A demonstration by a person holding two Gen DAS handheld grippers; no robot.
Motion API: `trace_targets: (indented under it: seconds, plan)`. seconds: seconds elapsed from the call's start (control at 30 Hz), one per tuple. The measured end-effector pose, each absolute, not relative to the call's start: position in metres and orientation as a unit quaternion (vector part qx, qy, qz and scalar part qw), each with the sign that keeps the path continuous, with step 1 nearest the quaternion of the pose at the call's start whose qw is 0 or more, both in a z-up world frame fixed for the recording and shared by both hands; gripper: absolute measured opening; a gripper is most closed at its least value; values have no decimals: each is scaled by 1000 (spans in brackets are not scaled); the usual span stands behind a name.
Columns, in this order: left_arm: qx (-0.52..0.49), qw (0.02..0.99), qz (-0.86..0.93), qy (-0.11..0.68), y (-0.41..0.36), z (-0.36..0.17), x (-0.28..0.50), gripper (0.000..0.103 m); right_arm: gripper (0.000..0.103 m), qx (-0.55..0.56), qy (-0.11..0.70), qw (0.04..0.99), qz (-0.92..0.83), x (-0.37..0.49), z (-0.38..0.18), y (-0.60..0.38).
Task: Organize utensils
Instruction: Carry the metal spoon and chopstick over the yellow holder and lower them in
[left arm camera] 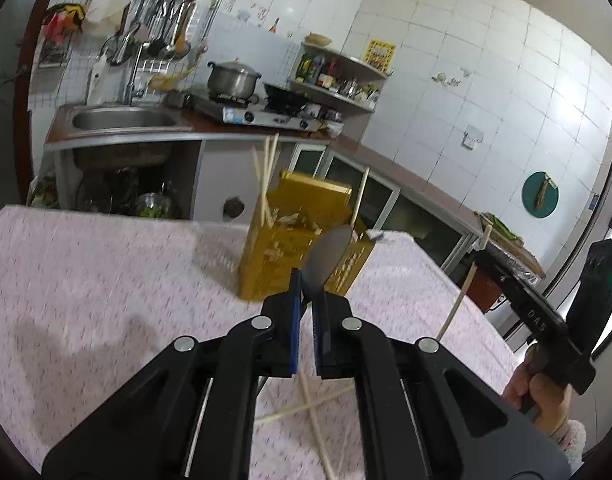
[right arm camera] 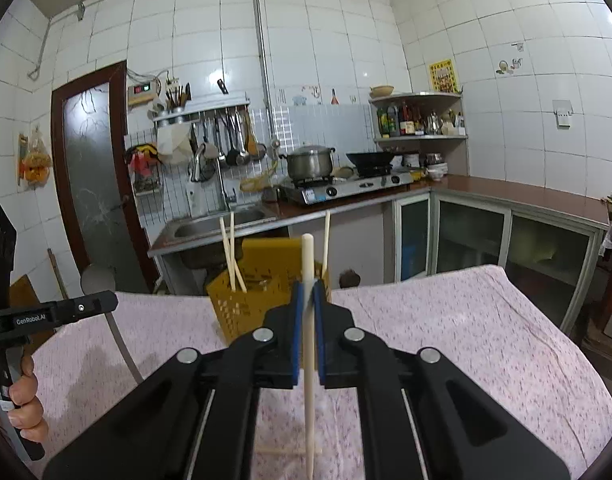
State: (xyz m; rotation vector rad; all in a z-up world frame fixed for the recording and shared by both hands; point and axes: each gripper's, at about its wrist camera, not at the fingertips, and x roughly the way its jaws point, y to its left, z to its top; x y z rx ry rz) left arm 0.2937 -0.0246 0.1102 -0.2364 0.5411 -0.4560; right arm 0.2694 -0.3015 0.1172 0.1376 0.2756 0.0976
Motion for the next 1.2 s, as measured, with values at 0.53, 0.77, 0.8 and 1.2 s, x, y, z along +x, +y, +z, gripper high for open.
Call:
trace_targets:
  seconds: [0.53, 0.77, 0.8, 1.2]
  plan:
    - [-116, 949, -234, 174, -70, 183, 398, 3, 6, 70, 36, 994, 72, 342, 205, -302]
    - [-123, 949, -232, 176, -77, 171, 444, 3, 6, 53, 7, 996, 68, 378, 230, -289]
    - [-124, 948, -232, 179, -76, 167, 448, 3, 6, 53, 6, 996, 67, 383, 228, -288]
    - [-146, 939, -231, 210, -70, 91, 474, 5, 6, 66, 38, 993, 93, 427, 142, -291]
